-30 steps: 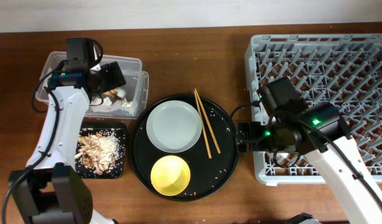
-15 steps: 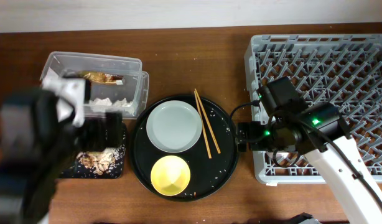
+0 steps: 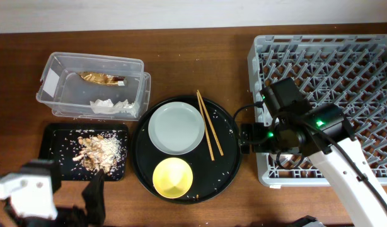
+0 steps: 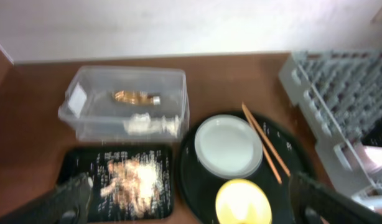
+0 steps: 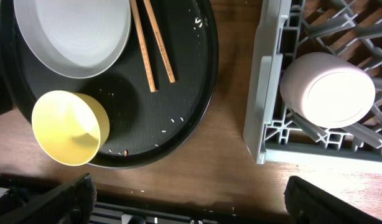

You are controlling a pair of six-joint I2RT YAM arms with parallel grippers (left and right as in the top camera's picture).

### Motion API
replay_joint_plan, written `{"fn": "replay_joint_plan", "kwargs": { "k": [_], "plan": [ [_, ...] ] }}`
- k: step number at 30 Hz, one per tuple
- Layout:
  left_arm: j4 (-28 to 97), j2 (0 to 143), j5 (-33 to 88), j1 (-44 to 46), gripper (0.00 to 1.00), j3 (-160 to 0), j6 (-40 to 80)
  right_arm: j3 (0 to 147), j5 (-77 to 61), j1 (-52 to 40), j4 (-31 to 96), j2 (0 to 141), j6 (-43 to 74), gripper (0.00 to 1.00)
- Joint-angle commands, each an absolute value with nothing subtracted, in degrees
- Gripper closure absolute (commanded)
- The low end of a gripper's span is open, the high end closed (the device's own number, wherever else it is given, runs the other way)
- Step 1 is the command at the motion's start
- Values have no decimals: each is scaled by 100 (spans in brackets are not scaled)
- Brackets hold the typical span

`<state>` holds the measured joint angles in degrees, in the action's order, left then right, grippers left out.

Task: Sort waste into correct bins and load items into the dishwasher rack
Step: 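Drop the tissue and wrapper into the clear plastic bin, then grasp the yellow bowl with the right gripper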

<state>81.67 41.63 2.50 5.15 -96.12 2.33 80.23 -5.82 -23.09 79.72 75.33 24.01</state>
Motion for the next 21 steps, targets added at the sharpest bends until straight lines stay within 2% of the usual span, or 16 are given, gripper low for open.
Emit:
{"fn": "replay_joint_plan", "kwargs": {
  "k": [1,5,9,12,16,21],
  "plan": [
    [6672,4023,250,548,0,-8123,-301,8003,-550,-2362,7972,7537,2432,2],
    [4132,3026,967,548,0,-5568,-440,8003,-550,-2362,7972,7537,2432,2],
    [2456,1785,1293,548,0,-3350,-438,8003,-550,-2362,7972,7537,2432,2],
    [1975,869,1293,550,0,-2307,-436,8003,-550,-2362,7972,7537,2432,2],
    [1953,27,1267,558,0,-1553,-438,8003,-550,-2362,7972,7537,2432,2],
    [1660,30,1070,563,0,-976,-443,8003,-550,-2362,7972,7537,2432,2]
  ]
}}
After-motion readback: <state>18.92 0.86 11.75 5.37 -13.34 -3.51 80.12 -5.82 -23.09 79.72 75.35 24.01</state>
